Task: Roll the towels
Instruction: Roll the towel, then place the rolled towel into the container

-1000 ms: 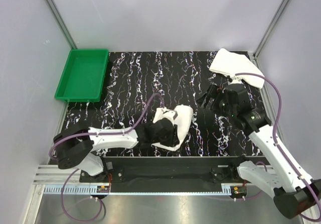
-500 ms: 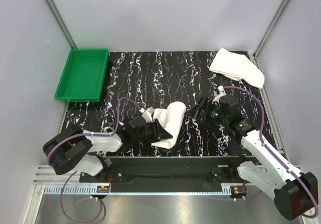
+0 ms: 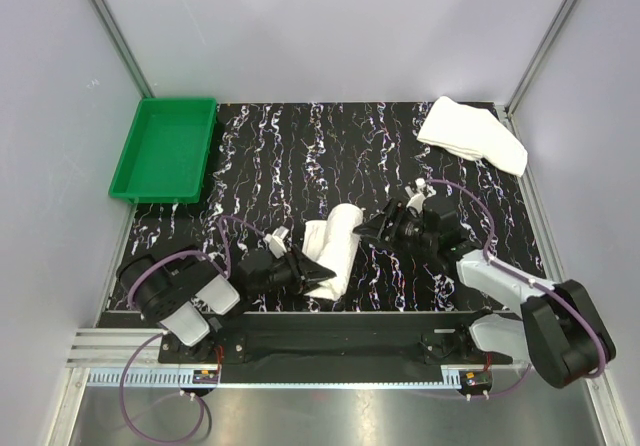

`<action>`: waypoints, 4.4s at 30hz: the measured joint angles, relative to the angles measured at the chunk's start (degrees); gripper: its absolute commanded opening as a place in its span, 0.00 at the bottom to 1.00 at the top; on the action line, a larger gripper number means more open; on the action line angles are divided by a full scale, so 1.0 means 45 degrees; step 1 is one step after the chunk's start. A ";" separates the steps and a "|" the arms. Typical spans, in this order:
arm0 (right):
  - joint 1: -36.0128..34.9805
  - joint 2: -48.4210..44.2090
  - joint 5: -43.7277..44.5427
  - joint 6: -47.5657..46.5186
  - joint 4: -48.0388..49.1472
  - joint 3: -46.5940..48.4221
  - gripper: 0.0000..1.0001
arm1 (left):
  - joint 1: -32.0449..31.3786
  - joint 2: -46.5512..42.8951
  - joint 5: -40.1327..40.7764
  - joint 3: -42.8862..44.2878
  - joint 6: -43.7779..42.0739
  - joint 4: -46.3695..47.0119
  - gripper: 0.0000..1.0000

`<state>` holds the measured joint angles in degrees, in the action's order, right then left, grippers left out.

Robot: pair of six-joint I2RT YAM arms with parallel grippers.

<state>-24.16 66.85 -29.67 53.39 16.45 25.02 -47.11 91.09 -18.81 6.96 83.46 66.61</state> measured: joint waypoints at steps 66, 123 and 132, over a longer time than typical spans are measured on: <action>-0.4313 0.9379 -0.0495 0.2084 0.9083 0.2851 0.25 | -0.0219 -0.7140 0.6003 0.3866 -0.6985 -1.7981 0.99; -0.3473 0.3677 0.4707 -0.2079 -0.5459 0.7082 0.56 | 0.2720 -0.7611 0.3536 0.3162 -0.8466 -1.5654 0.00; -0.2016 0.0005 0.7057 -0.2623 -0.8966 0.7077 0.59 | 0.4201 -0.8490 0.4012 0.5382 -0.9738 -1.8748 0.00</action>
<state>-33.23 66.87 2.09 41.58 -23.90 56.86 -28.21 52.88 -0.75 31.18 39.64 -17.76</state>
